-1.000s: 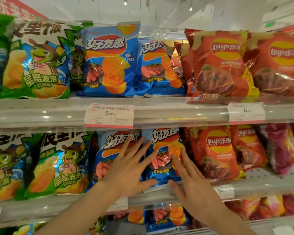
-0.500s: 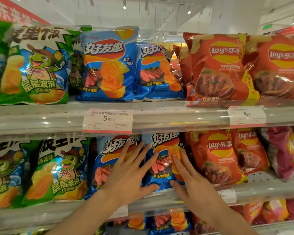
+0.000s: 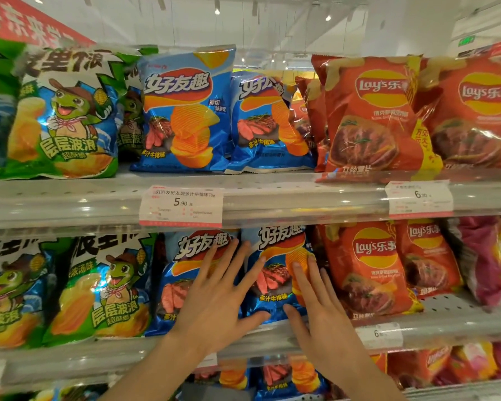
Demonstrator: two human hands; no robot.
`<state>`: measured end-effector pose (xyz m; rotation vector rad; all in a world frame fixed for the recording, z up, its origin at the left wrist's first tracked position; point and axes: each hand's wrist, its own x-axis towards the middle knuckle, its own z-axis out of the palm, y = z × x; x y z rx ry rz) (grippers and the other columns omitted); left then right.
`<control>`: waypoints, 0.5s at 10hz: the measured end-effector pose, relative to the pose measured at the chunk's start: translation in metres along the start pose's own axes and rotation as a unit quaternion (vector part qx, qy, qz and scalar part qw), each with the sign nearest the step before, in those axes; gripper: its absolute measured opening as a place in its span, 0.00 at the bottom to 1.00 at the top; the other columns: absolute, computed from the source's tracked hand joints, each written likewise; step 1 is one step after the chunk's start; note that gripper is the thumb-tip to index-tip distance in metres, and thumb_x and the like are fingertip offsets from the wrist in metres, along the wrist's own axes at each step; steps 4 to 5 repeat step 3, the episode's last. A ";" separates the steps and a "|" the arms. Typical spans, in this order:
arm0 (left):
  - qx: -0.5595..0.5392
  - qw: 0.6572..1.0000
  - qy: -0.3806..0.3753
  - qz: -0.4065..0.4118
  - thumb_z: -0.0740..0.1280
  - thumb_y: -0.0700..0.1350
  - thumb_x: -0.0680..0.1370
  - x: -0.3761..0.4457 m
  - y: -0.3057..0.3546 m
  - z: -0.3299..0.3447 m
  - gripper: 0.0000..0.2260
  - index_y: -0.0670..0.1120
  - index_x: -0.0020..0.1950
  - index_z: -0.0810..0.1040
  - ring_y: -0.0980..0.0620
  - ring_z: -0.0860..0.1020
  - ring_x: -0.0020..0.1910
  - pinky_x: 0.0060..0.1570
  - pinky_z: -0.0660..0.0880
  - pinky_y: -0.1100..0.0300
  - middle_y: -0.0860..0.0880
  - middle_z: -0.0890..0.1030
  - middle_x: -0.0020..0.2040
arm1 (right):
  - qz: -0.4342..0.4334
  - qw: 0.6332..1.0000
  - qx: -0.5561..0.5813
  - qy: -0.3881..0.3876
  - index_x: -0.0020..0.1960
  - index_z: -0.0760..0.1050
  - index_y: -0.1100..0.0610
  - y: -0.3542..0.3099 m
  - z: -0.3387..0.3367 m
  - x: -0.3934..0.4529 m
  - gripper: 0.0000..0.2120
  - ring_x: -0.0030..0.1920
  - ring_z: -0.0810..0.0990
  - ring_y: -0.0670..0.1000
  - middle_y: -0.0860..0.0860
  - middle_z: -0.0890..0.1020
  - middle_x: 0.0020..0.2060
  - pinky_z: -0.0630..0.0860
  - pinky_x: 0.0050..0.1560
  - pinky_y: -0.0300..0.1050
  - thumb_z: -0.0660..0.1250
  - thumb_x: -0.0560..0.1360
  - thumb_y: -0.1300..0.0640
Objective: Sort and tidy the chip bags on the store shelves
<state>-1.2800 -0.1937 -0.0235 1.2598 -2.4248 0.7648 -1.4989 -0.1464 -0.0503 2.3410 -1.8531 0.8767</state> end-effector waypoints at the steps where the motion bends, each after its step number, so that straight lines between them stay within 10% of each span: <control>1: -0.012 0.999 0.002 -0.045 0.53 0.73 0.77 -0.003 0.008 -0.005 0.40 0.51 0.82 0.54 0.40 0.56 0.80 0.75 0.57 0.37 0.40 0.56 0.81 | 0.003 1.000 -0.010 0.012 0.78 0.29 0.40 0.001 0.000 0.001 0.35 0.79 0.31 0.49 0.41 0.30 0.77 0.41 0.76 0.44 0.47 0.80 0.36; 5: -0.048 0.984 0.040 -0.169 0.52 0.69 0.80 -0.017 0.024 -0.023 0.36 0.51 0.83 0.53 0.42 0.55 0.81 0.76 0.55 0.38 0.42 0.56 0.82 | 0.015 0.995 -0.026 0.097 0.82 0.40 0.50 -0.009 -0.002 0.005 0.37 0.81 0.43 0.53 0.52 0.46 0.82 0.50 0.79 0.55 0.43 0.81 0.32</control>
